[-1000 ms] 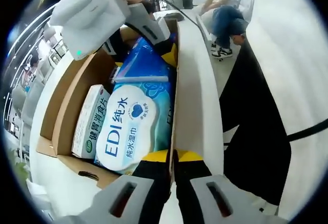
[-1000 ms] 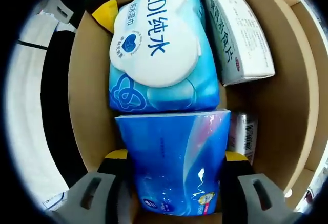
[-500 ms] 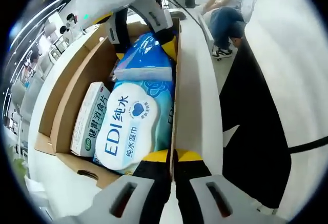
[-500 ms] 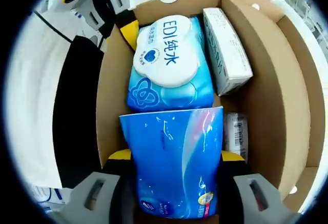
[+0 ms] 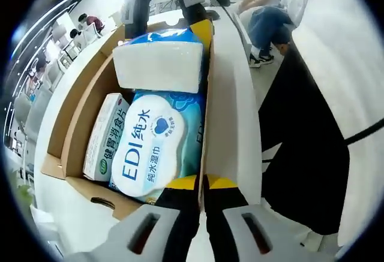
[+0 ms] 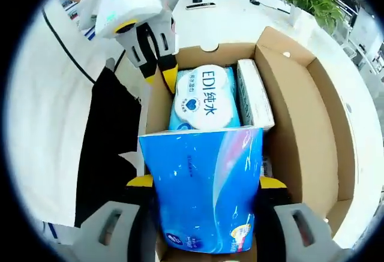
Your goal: Operate the shoe box by opening the lid, removing the specified soft item, and placing it in the target area until the item is outside and the box remains undamaged.
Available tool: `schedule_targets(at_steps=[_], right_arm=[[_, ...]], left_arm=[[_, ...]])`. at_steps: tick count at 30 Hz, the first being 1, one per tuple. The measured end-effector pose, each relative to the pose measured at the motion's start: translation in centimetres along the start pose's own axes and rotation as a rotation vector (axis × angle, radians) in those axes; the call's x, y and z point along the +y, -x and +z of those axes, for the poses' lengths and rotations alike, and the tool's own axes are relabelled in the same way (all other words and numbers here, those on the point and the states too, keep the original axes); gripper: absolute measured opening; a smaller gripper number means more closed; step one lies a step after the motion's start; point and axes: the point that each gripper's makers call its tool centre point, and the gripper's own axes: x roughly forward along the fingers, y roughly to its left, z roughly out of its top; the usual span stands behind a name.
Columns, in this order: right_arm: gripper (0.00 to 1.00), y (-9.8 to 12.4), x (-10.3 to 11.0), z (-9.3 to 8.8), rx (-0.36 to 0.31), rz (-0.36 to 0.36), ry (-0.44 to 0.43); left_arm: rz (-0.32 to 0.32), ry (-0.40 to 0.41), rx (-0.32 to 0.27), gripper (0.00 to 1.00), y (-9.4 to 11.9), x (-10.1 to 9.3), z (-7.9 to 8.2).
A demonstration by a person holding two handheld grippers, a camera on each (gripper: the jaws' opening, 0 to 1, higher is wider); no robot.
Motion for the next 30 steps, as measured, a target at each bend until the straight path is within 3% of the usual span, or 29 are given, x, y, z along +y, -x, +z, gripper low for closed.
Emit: schedule_targets(at_steps=[2, 8, 12, 16, 30], right_arm=[[0.62, -0.1, 0.1, -0.5, 0.036, -0.018, -0.02], [0.62, 0.6, 0.0, 0.2, -0.001, -0.071, 0.027], [0.62, 1.3, 0.1, -0.1, 0.069, -0.117, 0.08], [0.62, 1.8, 0.3, 0.2, 0.12, -0.133, 0.094], [0.63, 3.0, 1.1, 0.3, 0.138, -0.16, 0.121]], left_arm=[[0.002, -0.001, 0.0, 0.03, 0.0, 0.0, 0.0], [0.018, -0.001, -0.005, 0.03, 0.0, 0.0, 0.0], [0.02, -0.006, -0.009, 0.03, -0.1, 0.1, -0.1], [0.018, -0.008, -0.008, 0.03, -0.1, 0.1, -0.1], [0.01, -0.005, -0.001, 0.03, -0.1, 0.1, -0.1]])
